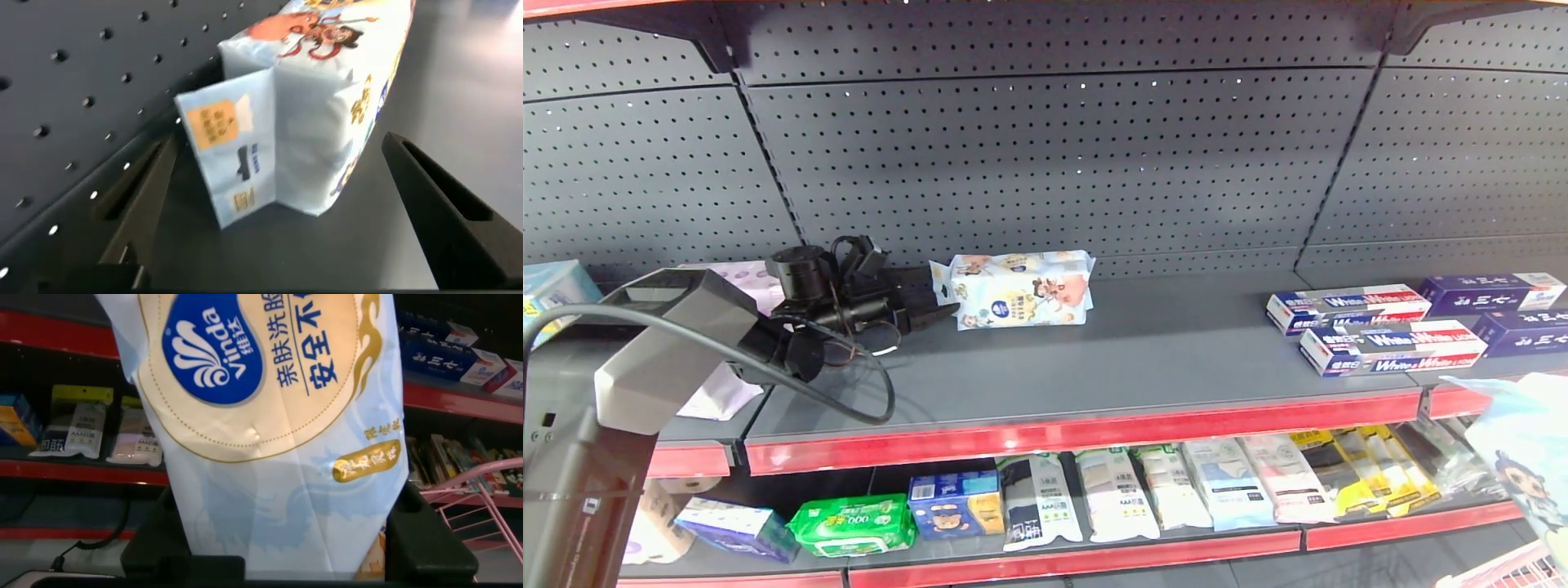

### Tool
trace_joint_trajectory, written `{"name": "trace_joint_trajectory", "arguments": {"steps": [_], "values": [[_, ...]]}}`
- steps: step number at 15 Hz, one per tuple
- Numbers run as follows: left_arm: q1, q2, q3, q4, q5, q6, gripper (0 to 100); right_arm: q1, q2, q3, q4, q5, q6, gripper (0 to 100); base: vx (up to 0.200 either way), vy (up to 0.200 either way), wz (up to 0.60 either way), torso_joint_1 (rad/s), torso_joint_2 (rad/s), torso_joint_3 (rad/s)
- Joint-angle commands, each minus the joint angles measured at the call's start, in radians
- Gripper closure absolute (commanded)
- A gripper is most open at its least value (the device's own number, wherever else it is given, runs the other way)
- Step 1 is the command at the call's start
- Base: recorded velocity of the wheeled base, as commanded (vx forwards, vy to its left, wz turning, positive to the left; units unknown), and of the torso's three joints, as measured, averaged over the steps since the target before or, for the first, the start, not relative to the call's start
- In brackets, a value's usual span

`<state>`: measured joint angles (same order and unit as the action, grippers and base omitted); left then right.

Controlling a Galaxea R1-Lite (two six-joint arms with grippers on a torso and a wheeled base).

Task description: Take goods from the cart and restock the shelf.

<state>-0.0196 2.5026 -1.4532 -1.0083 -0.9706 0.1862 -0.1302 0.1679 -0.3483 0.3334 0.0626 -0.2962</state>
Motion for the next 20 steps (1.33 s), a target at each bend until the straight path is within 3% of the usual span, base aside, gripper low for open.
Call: {"name": "trace_joint_trajectory", "arguments": {"steps": [1, 5, 20], "values": [[-0.005, 0.012, -0.021, 0.002, -0.003, -0.001, 0, 0.000, 0.001, 0.002, -0.001, 0.000, -0.001, 100, 0.000, 0.000, 0.00, 0.000, 0.00, 0.000], [-0.023, 0.055, -0.088, 0.008, -0.002, -0.008, 0, 0.000, -0.001, 0.011, -0.001, 0.000, -0.003, 100, 0.000, 0.000, 0.00, 0.000, 0.00, 0.000], [-0.054, 0.096, -0.164, 0.068, 0.001, -0.016, 0, 0.000, 0.004, 0.031, -0.001, 0.000, -0.014, 100, 0.000, 0.000, 0.00, 0.000, 0.00, 0.000]]}}
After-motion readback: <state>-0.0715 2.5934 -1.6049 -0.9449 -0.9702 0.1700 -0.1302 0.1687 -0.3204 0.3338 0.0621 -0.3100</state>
